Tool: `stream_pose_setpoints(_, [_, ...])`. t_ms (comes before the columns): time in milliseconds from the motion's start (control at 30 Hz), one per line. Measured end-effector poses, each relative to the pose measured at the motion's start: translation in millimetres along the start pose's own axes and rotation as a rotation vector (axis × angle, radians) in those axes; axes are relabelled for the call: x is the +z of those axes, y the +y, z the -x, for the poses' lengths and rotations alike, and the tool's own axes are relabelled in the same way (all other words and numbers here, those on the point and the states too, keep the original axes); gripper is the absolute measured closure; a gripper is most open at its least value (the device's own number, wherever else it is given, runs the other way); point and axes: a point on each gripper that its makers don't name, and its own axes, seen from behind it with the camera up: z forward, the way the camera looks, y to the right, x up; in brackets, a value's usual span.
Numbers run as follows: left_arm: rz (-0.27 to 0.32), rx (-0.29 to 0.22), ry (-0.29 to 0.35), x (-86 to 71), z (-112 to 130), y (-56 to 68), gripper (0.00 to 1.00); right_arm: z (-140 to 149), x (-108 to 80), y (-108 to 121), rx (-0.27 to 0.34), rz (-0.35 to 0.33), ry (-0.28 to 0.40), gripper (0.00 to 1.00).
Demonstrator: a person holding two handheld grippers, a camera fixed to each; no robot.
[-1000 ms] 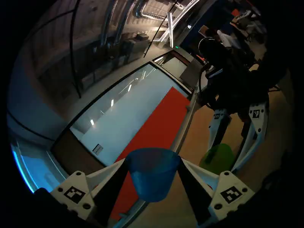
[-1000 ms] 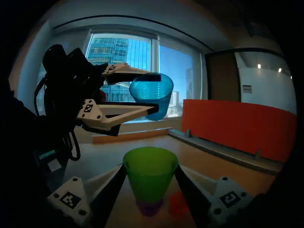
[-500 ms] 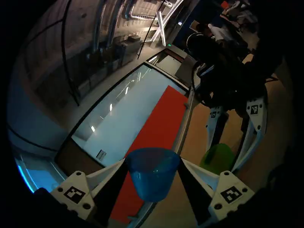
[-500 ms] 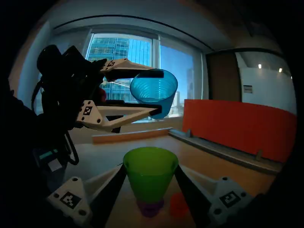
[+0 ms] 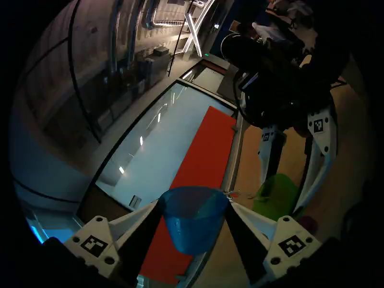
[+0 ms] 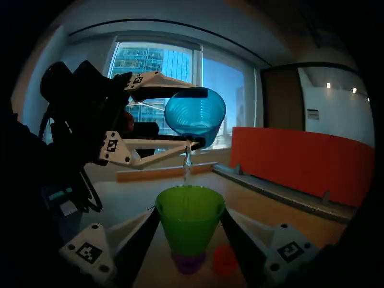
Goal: Pour water
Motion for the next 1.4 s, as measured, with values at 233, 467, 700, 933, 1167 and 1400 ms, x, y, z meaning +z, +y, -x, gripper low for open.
stream_pose_setpoints(233, [-0.006,0.03,0.0,0.0,-1.1,-2.4,0.13,-0.1,-0.7,-0.6,-0.007,0.001,-0.003,0.1])
stream_pose_setpoints(467, [-0.009,0.049,0.002,0.5,-3.5,-3.6,0.12,-1.5,-1.1,-0.4,-0.009,0.002,-0.001,0.1])
stream_pose_setpoints(700, [-0.014,0.07,-0.003,1.2,-2.3,-4.0,0.12,-3.1,-1.9,0.0,-0.009,0.0,0.003,0.1])
stream_pose_setpoints(933, [-0.017,0.099,-0.005,-0.6,-2.6,-4.4,0.12,-3.0,-2.2,0.7,-0.013,-0.001,0.004,0.1])
stream_pose_setpoints(1167, [-0.022,0.134,-0.007,-3.4,-4.5,-4.7,0.12,-3.3,-1.6,0.6,-0.013,-0.001,0.004,0.1])
stream_pose_setpoints(1400, [-0.028,0.171,-0.005,-3.5,-6.5,-5.4,0.13,-4.8,-1.4,0.5,-0.018,-0.002,0.005,0.1])
